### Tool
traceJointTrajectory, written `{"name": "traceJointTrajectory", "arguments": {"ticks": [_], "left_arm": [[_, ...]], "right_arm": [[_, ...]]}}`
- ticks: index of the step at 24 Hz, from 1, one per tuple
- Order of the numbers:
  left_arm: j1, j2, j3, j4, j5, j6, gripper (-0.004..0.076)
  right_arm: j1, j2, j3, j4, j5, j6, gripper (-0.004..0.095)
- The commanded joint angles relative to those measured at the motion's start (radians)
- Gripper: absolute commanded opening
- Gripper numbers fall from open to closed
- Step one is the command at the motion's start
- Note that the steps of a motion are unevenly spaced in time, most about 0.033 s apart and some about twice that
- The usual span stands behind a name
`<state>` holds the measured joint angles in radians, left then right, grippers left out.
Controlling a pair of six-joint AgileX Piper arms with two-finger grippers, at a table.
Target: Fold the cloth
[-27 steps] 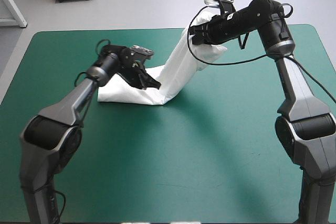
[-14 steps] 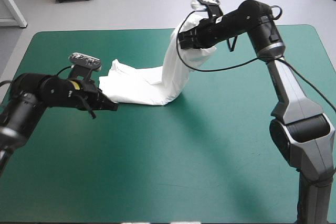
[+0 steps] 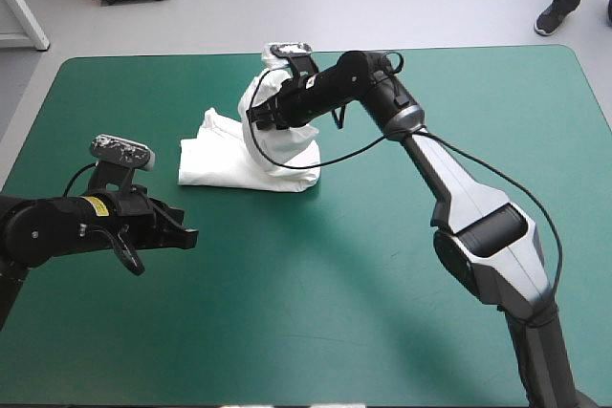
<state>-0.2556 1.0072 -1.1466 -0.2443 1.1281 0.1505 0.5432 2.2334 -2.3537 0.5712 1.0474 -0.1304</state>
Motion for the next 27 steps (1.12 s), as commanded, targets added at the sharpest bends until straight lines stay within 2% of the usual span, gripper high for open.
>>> {"name": "traceJointTrajectory", "arguments": {"ticks": [1,3,5,6,7,10,12,20,24,27], "left_arm": [[-0.001,-0.015,-0.026,-0.086,-0.032,-0.002,-0.0022],[-0.001,-0.015,-0.026,-0.122,-0.025,-0.002,-0.0022],[-0.001,-0.015,-0.026,-0.136,-0.023,-0.002,-0.0022],[-0.001,-0.015,-0.026,-0.138,-0.02,-0.002,-0.0022],[-0.001,-0.015,-0.026,-0.138,-0.015,-0.002,-0.0022],[-0.001,-0.015,-0.026,-0.138,-0.015,-0.002,-0.0022],[-0.001,-0.015,-0.026,-0.138,-0.016,-0.002,-0.0022],[-0.001,-0.015,-0.026,-0.138,-0.016,-0.002,-0.0022],[-0.001,-0.015,-0.026,-0.138,-0.016,-0.002,-0.0022],[-0.001,-0.015,-0.026,-0.138,-0.016,-0.002,-0.0022]], "right_arm": [[0.026,-0.022,-0.031,0.057,-0.125,-0.019,-0.0016],[0.042,0.014,-0.033,0.07,-0.187,-0.019,-0.0014],[0.049,0.035,-0.033,0.15,-0.227,-0.07,-0.0008],[0.056,0.04,-0.033,0.205,-0.249,-0.125,0.0026],[0.063,0.04,-0.033,0.237,-0.266,-0.158,0.0076],[0.067,0.04,-0.034,0.281,-0.27,-0.171,0.0345],[0.067,0.04,-0.034,0.284,-0.246,-0.164,0.0422],[0.067,0.04,-0.05,0.303,-0.203,-0.166,0.0423],[0.064,0.04,-0.092,0.227,-0.123,-0.144,0.0423],[0.056,0.04,-0.128,0.116,-0.039,-0.079,0.0425]]}}
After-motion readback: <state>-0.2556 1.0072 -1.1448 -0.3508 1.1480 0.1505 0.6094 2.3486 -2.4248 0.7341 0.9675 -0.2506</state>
